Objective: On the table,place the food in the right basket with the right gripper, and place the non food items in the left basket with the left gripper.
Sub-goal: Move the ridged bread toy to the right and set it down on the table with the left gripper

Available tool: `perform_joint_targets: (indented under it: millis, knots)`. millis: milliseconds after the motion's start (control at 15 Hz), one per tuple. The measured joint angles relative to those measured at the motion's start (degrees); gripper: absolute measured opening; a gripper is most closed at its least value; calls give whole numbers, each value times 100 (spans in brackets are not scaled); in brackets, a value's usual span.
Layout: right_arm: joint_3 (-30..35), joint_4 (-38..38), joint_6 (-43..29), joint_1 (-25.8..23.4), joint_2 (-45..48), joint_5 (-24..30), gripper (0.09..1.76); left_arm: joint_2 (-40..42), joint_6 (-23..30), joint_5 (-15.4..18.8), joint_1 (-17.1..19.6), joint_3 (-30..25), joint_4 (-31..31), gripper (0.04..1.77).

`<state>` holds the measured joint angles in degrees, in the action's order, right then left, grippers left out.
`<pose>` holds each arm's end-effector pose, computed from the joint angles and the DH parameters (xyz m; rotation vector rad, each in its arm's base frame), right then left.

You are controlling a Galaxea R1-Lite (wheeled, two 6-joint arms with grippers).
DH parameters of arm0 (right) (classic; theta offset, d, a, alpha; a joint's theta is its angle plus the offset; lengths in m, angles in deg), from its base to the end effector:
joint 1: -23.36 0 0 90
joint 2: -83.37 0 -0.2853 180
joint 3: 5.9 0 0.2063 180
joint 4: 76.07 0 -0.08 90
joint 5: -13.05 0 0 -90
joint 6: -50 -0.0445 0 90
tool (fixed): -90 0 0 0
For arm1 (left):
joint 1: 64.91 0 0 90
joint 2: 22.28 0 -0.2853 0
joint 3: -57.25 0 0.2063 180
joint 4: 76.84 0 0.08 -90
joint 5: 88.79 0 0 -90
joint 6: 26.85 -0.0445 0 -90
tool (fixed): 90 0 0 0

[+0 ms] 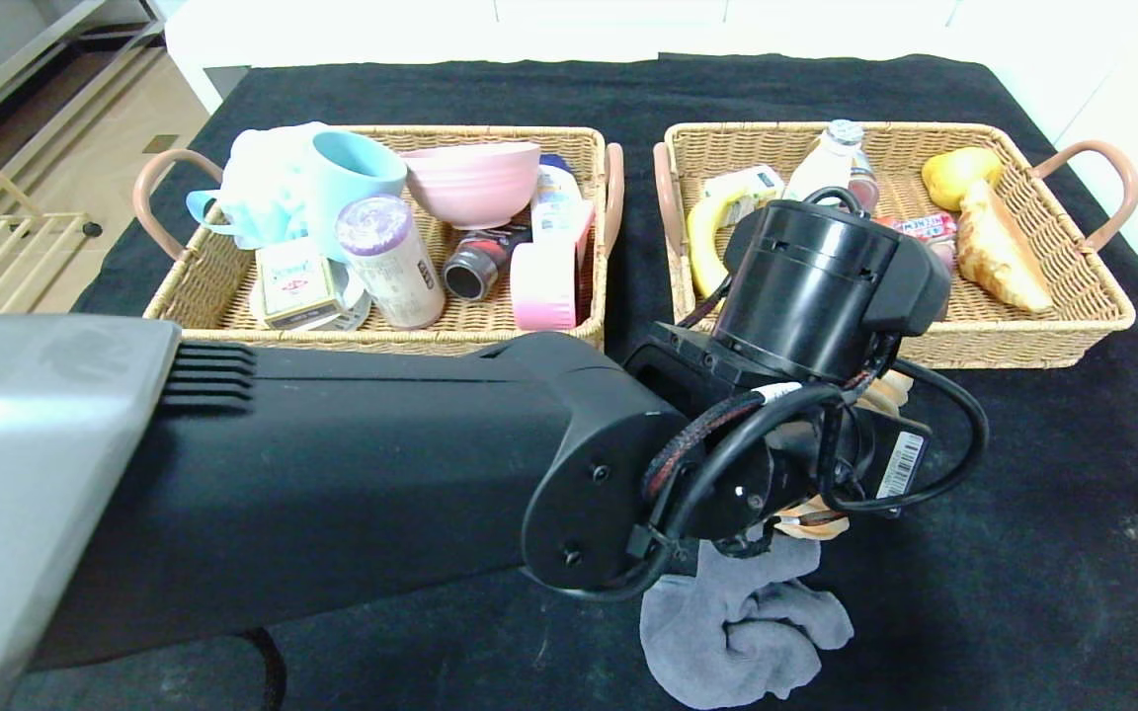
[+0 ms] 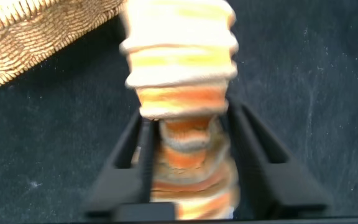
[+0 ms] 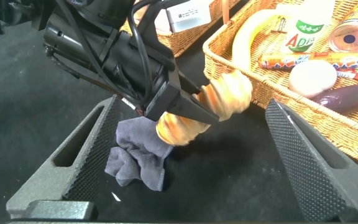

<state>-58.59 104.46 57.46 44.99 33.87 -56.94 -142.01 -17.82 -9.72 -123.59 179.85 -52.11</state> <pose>0.1266 0.0666 0.2363 -0.1234 -0.1136 0.7211 0.2475 -0.3906 0.2120 0.0769 0.3854 -0.7935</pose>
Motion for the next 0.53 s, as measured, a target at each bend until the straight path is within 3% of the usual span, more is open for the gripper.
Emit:
perform_joint_targets:
  millis: [267,533]
  knots:
    - [0,2,0,-2,-13,0,171,6,15,-28,5,-26,-13,124]
    - [2,0,4,-2,-21,0,171,24,20,-41,-4,-45,-5,143]
